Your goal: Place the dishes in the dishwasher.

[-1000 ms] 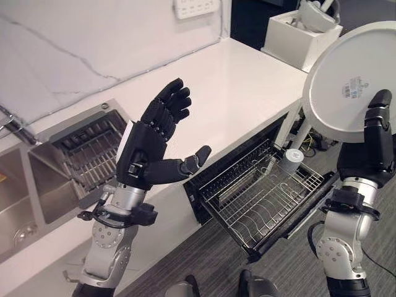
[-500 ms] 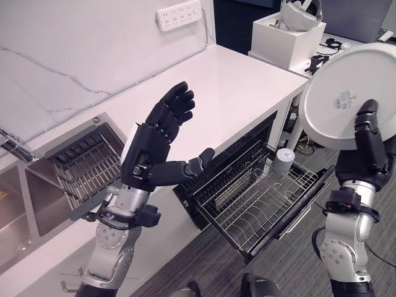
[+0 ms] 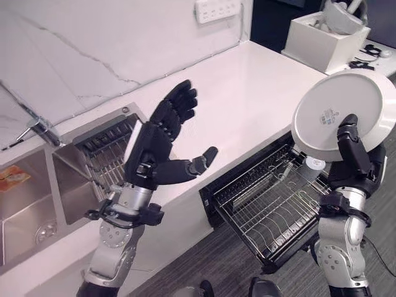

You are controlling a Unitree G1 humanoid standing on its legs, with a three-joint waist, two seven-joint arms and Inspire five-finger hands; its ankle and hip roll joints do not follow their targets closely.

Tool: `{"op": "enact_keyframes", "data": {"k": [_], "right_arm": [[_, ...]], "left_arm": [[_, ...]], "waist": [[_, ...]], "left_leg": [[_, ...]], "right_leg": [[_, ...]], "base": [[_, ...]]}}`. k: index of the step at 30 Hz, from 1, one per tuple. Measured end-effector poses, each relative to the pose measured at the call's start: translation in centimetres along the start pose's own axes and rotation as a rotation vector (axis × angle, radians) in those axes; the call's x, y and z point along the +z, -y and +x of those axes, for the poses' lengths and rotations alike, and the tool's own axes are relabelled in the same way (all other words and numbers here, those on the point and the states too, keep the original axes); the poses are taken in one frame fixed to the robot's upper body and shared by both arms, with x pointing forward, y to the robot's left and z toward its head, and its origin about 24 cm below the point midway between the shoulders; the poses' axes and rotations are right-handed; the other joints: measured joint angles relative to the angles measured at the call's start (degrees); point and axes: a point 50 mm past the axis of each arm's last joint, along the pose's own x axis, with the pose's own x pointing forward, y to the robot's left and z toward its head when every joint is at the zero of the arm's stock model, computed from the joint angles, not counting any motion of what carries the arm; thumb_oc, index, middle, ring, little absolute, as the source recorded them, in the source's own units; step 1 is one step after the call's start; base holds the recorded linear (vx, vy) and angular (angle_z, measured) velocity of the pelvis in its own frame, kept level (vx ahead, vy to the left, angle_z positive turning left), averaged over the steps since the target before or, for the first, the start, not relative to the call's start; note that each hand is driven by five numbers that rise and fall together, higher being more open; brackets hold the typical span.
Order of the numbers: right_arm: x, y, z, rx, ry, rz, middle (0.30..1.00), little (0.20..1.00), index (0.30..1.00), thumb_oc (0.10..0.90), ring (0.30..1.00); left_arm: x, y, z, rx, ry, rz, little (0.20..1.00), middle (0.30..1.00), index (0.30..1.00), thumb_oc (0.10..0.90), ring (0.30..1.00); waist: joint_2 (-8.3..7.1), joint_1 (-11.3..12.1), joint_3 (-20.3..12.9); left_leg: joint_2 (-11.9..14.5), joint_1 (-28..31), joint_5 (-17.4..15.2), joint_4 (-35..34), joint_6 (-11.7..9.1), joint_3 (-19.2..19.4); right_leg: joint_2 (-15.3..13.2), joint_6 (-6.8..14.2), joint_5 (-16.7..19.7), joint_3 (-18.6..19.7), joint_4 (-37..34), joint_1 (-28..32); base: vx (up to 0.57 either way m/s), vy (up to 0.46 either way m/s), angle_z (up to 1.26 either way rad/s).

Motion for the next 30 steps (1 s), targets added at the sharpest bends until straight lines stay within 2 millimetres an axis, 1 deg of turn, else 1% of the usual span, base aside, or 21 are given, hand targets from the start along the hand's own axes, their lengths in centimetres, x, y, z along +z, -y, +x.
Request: {"op": "enact_keyframes", "data": {"k": [1,2,3,4,5,7,8,9,10,12,15,17,18,20,21,22,23,25,26,27,30], "right_arm": [[0.3,0.0,0.1,0.004,0.023,-0.015,0.300,0.300,0.300,0.400,0.300],[0.3,-0.3,0.1,0.021,0.032,-0.027,0.300,0.300,0.300,0.400,0.300],[-0.2,-1.2,-0.2,0.084,0.028,-0.054,0.300,0.300,0.300,0.400,0.300],[-0.5,-1.8,-0.5,0.136,0.023,-0.071,0.300,0.300,0.300,0.400,0.300],[-0.5,-2.0,-0.5,0.155,0.028,-0.084,0.300,0.300,0.300,0.400,0.300],[-0.4,-2.1,-0.5,0.165,0.032,-0.087,0.300,0.300,0.300,0.400,0.300],[-0.4,-2.2,-0.5,0.174,0.031,-0.088,0.300,0.300,0.300,0.400,0.300],[-0.4,-2.3,-0.4,0.189,0.034,-0.088,0.300,0.300,0.300,0.400,0.300],[-0.2,-2.7,-0.1,0.215,0.049,-0.099,0.300,0.300,0.300,0.400,0.300],[0.6,-3.2,0.8,0.276,0.089,-0.162,0.300,0.300,0.300,0.400,0.300],[1.6,-3.0,1.5,0.289,0.123,-0.200,0.300,0.300,0.300,0.400,0.300],[2.0,-2.5,1.7,0.257,0.130,-0.194,0.300,0.300,0.300,0.400,0.300],[2.2,-2.4,1.9,0.253,0.126,-0.193,0.300,0.300,0.300,0.400,0.300],[2.1,-2.0,2.0,0.256,0.100,-0.233,0.300,0.300,0.300,0.400,0.300],[1.3,-1.2,1.5,0.237,0.032,-0.279,0.300,0.300,0.300,0.400,0.300],[1.0,-1.0,1.2,0.242,0.024,-0.320,0.300,0.300,0.300,0.400,0.300],[0.7,0.6,0.1,0.240,-0.002,-0.444,0.300,0.300,0.300,0.400,0.300],[0.7,1.7,-0.6,0.223,0.021,-0.639,0.300,0.300,0.300,0.400,0.300],[1.6,2.1,-0.5,0.270,0.117,-0.903,0.300,0.300,0.300,0.400,0.300],[2.4,1.9,-0.2,0.326,0.205,-1.055,0.300,0.300,0.300,0.400,0.300],[3.3,-0.5,0.3,0.455,0.466,-1.202,0.300,0.300,0.300,0.400,0.300]], "left_arm": [[0.1,0.1,0.2,-0.005,0.008,0.001,0.900,0.900,0.900,0.800,0.900],[0.3,-0.1,0.2,-0.001,0.015,0.010,0.900,0.900,0.900,0.800,0.900],[0.3,-0.5,0.0,0.016,0.010,0.027,0.900,0.900,0.900,0.800,0.900],[0.0,-0.6,-0.1,0.022,-0.004,0.027,0.900,0.900,0.900,0.800,0.900],[-0.2,-0.6,-0.1,0.011,-0.018,0.051,0.900,0.900,0.900,0.800,0.900],[-0.1,-0.8,-0.3,-0.019,-0.032,0.077,0.900,0.900,0.900,0.800,0.900],[0.0,-1.0,-0.3,-0.038,-0.041,0.102,0.900,0.900,0.900,0.800,0.900],[0.3,-1.3,-0.2,-0.054,-0.043,0.128,0.900,0.900,0.900,0.800,0.900],[0.6,-1.6,-0.2,-0.061,-0.038,0.147,0.900,0.900,0.900,0.800,0.900],[0.5,-1.1,-0.6,-0.085,-0.043,0.125,0.900,0.900,0.900,0.800,0.900],[0.4,-0.7,-0.7,-0.117,-0.041,0.109,0.900,0.900,0.900,0.800,0.900],[0.4,-0.6,-0.6,-0.142,-0.042,0.108,0.900,0.900,0.900,0.800,0.900],[0.4,-0.6,-0.7,-0.142,-0.043,0.107,0.900,0.900,0.900,0.800,0.900],[0.0,-0.5,-1.3,-0.136,-0.074,0.098,0.900,0.900,0.900,0.800,0.900],[-1.4,-0.7,-3.0,-0.113,-0.190,0.074,0.900,0.900,0.900,0.800,0.900],[-2.2,-0.8,-3.9,-0.108,-0.248,0.059,0.900,0.900,0.900,0.800,0.900],[-4.6,-1.1,-8.8,-0.027,-0.490,0.007,0.900,0.900,0.900,0.800,0.900],[-6.0,-0.9,-12.6,0.045,-0.659,-0.049,0.900,0.900,0.900,0.800,0.900],[-6.5,-0.5,-13.9,0.091,-0.697,-0.083,0.900,0.900,0.900,0.800,0.900],[-6.8,-0.5,-14.7,0.105,-0.728,-0.090,0.900,0.900,0.900,0.800,0.900],[-6.2,-1.5,-14.4,-0.009,-0.723,0.027,0.900,0.900,0.900,0.800,0.900]], "waist": [[-0.29,0.2,0.1],[-0.88,1.1,0.4],[-1.10,3.0,1.1],[-1.51,2.9,1.5],[-1.23,2.8,2.1],[-1.19,3.5,2.5],[-1.77,3.6,2.7],[-3.13,3.6,2.8],[-4.13,3.4,3.1],[-1.87,3.4,3.5],[-1.08,2.9,3.5],[-0.35,1.2,3.4],[0.27,0.4,3.3],[2.24,-0.1,3.3],[4.28,0.3,2.4],[4.30,0.3,2.4],[4.53,0.5,1.6],[4.01,1.3,1.7],[4.25,2.5,1.5],[3.93,3.3,1.5],[1.79,5.6,1.3]], "left_leg": [[-0.2,0.1,0.0,0.1,0.0,-1.1],[0.7,0.2,0.0,0.1,-0.1,-0.9],[2.4,0.3,0.3,-0.2,-0.3,1.3],[2.6,0.2,0.1,0.3,-0.2,1.6],[3.3,0.1,0.2,0.8,-0.6,1.8],[5.9,-1.1,1.3,1.1,-3.0,0.4],[7.3,-1.7,2.2,1.1,-4.5,-0.8],[7.7,-1.9,2.8,0.6,-5.8,-1.3],[8.2,-2.2,3.4,0.1,-7.1,-1.9],[12.5,-2.3,5.2,-3.1,-7.9,-2.6],[15.5,-1.0,7.8,-6.8,-7.5,-3.1],[15.3,-1.4,7.1,-6.2,-7.4,-2.5],[15.8,-0.6,8.5,-7.7,-9.1,-2.0],[16.0,-0.2,9.4,-8.8,-9.5,-0.9],[15.6,1.0,9.8,-10.4,-10.1,-0.2],[15.1,1.7,9.8,-10.5,-10.2,-0.3],[13.8,2.4,9.3,-10.7,-9.8,0.1],[12.7,2.2,9.3,-11.2,-10.0,0.4],[12.2,2.0,9.3,-11.1,-10.1,0.2],[11.9,1.7,9.4,-11.1,-10.1,0.0],[11.7,1.2,9.4,-10.9,-10.1,-0.4]], "right_leg": [[0.2,0.3,0.0,1.6,-0.4,0.7],[-1.1,2.9,0.1,-0.4,-0.2,0.2],[-4.2,5.5,-0.4,-11.5,3.4,-3.6],[-8.6,5.5,-0.1,-14.9,3.8,-4.0],[-10.6,5.5,0.2,-12.3,3.5,-4.7],[-11.5,6.0,1.1,-9.0,1.3,-5.3],[-10.0,5.5,1.9,-8.6,-2.1,-3.8],[-8.6,5.1,2.6,-8.6,-3.7,-2.4],[-6.5,4.7,5.0,-7.8,-4.7,-1.8],[-2.1,1.8,3.6,-9.2,-2.4,-4.3],[0.9,-1.7,1.2,-9.0,1.8,-7.1],[1.7,-2.4,0.6,-10.0,2.9,-7.7],[2.1,-3.0,0.0,-10.2,4.0,-8.6],[2.3,-3.8,-0.1,-9.5,5.3,-9.9],[2.0,-3.7,-0.2,-9.2,5.1,-9.6],[1.6,-3.4,-0.4,-9.4,4.9,-8.6],[-0.2,-2.0,-1.0,-9.0,4.8,-8.1],[-1.2,-1.6,-0.8,-9.1,4.8,-8.2],[-1.6,-1.3,-0.6,-9.2,4.5,-8.2],[-2.0,-1.3,-0.1,-9.5,4.1,-8.1],[-2.6,-0.9,0.5,-10.4,2.9,-7.3]], "base": [[-0.03,-0.157,0.83],[-0.11,-0.311,-0.20],[-0.12,-0.337,-0.53],[-0.17,-0.498,-0.50],[-0.16,-0.462,-0.18],[-0.18,-0.464,0.04],[-0.14,-0.433,0.28],[-0.10,-0.400,0.27],[-0.08,-0.381,0.19],[-0.08,-0.358,-0.05],[-0.08,-0.232,-0.20],[-0.09,-0.175,-0.04],[-0.07,-0.081,-0.03],[-0.05,-0.023,-0.18],[-0.04,0.054,0.00],[-0.04,0.077,0.09],[-0.04,0.088,0.13],[-0.02,0.031,0.10],[-0.01,-0.001,0.18],[-0.01,-0.001,0.18],[0.00,0.004,0.17]]}}
